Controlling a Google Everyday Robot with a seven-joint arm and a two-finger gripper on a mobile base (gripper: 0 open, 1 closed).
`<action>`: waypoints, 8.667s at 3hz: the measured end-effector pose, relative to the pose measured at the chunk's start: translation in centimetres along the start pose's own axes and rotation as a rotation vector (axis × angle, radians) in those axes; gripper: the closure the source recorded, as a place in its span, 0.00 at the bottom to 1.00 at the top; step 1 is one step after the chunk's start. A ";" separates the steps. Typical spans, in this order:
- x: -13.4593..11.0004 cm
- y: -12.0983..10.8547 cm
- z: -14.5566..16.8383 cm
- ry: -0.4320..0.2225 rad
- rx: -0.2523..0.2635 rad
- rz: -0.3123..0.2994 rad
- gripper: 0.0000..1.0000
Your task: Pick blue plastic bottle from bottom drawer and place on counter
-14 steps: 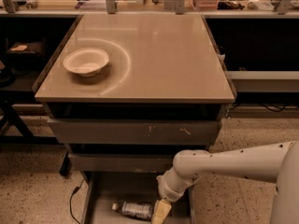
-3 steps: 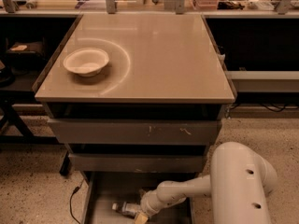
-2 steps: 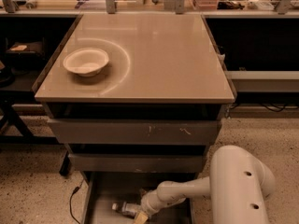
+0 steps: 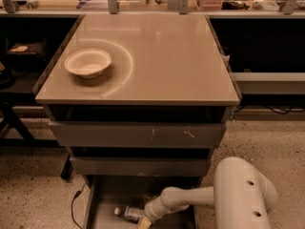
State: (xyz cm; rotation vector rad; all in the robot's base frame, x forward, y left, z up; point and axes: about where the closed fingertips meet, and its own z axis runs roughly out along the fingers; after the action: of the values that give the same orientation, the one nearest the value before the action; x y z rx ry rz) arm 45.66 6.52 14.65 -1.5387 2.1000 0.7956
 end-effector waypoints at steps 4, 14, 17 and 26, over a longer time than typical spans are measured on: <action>0.1 -0.1 0.1 0.000 0.001 0.001 0.88; -10.7 8.8 -33.5 0.026 0.264 0.012 1.00; -14.5 10.3 -38.4 0.068 0.335 -0.056 1.00; -34.0 9.0 -58.6 0.043 0.701 -0.363 1.00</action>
Offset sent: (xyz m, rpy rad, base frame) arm 0.0005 -0.0001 -0.0012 0.0000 0.0003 -0.0015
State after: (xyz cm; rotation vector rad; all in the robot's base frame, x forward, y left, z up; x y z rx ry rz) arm 47.51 -5.87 81.85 -1.4532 1.7589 -0.1055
